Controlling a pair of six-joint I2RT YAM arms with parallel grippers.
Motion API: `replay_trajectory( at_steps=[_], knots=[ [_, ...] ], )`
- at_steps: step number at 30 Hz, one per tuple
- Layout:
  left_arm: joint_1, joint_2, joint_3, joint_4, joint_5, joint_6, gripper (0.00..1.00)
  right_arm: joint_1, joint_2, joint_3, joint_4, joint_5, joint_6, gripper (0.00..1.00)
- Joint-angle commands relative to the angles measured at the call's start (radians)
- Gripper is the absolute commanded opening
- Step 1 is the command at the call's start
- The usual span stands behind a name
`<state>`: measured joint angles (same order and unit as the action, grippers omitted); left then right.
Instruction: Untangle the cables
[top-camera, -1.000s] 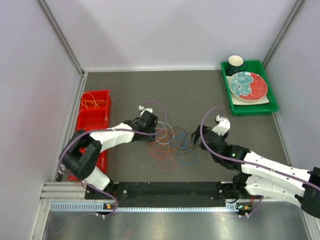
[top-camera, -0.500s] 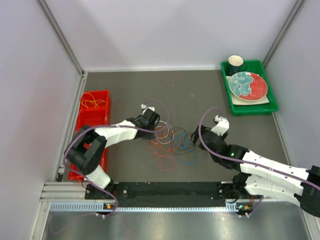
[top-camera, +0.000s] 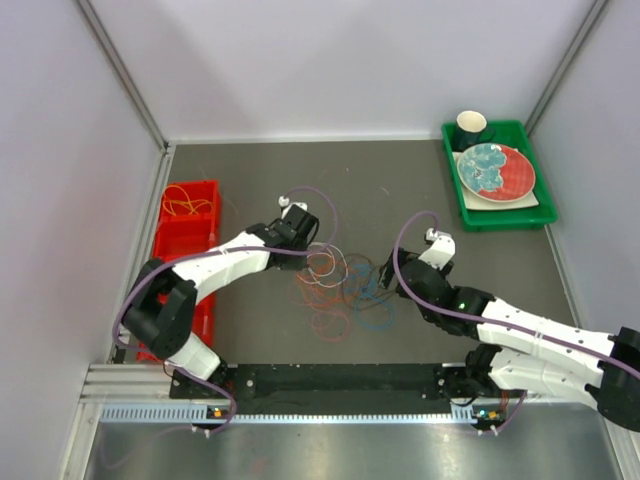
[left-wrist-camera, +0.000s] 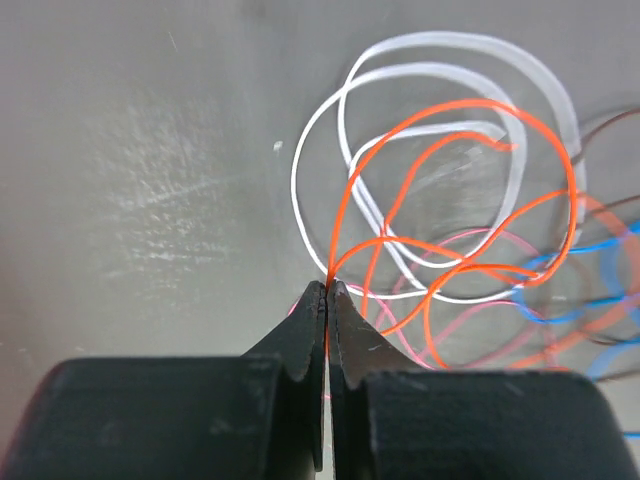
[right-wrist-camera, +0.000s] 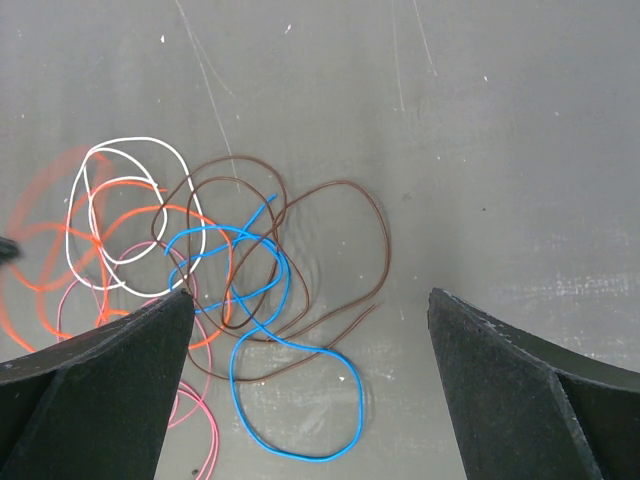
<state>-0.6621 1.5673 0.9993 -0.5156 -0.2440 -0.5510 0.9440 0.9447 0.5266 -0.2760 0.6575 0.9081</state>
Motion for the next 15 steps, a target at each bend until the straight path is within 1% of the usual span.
replay_trajectory(
  at_steps=[1,6,8,10,11,12,14,15],
  knots=[
    [0.004,-0.090,0.108,-0.109,-0.041,-0.001,0.00,-0.007,0.008,0.049,0.027,0.004,-0.014,0.99],
    [0.004,-0.151,0.206,-0.191,-0.075,0.011,0.00,-0.007,0.006,0.049,0.024,0.002,-0.014,0.99],
    [0.004,-0.190,0.240,-0.210,-0.110,0.023,0.00,-0.005,0.008,0.049,0.026,0.002,-0.014,0.99],
    [0.005,-0.216,0.323,-0.219,-0.124,0.046,0.00,-0.007,0.006,0.050,0.026,0.004,-0.012,0.99],
    [0.006,-0.219,0.361,-0.250,-0.142,0.054,0.00,-0.007,0.008,0.049,0.026,0.004,-0.014,0.99],
    [0.006,-0.217,0.452,-0.268,-0.158,0.062,0.00,-0.007,0.008,0.050,0.026,0.004,-0.015,0.99],
    [0.006,-0.211,0.543,-0.323,-0.199,0.077,0.00,-0.007,0.008,0.050,0.026,0.005,-0.014,0.99],
    [0.006,-0.210,0.629,-0.337,-0.208,0.083,0.00,-0.007,0.008,0.050,0.026,0.005,-0.014,0.99]
  ],
)
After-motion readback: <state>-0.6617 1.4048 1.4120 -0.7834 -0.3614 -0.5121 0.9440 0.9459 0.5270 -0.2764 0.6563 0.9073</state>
